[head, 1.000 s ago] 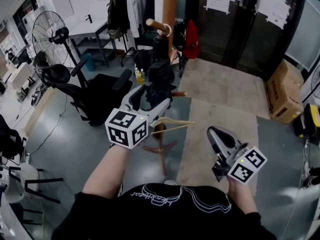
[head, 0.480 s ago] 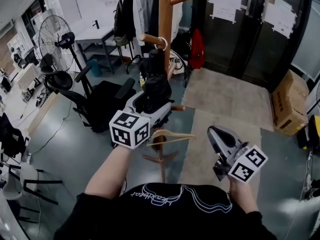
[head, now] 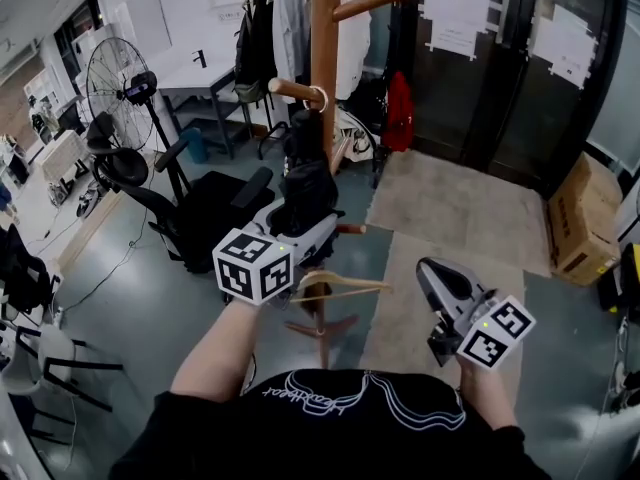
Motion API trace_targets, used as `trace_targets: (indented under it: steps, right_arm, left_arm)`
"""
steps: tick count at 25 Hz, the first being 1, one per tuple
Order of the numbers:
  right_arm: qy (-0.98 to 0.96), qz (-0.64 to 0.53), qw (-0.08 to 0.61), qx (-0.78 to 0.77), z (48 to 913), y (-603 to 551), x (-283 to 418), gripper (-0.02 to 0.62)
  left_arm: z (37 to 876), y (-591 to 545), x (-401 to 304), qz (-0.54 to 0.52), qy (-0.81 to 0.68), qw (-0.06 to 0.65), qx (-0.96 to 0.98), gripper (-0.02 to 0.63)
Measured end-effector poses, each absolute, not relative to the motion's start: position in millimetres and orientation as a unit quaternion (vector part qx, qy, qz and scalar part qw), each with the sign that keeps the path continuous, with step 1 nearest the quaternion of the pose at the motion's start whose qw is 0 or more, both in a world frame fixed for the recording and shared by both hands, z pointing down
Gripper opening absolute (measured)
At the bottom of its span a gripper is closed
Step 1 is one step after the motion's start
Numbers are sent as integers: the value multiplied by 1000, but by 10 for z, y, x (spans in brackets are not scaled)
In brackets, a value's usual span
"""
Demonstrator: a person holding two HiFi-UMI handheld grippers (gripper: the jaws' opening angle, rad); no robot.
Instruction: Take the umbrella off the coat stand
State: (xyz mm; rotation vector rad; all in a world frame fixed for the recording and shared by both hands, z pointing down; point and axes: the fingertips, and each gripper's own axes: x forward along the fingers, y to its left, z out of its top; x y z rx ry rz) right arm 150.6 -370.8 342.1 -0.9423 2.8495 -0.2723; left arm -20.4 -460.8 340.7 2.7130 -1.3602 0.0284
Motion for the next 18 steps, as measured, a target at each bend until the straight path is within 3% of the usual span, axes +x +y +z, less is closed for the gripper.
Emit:
trace_targets:
  steps: [18]
  right_arm:
    - [948,-93,25,-304,3651,-3810,1403,3]
  left_arm:
    - [3415,-4562,-241,4,-440,70,895,242]
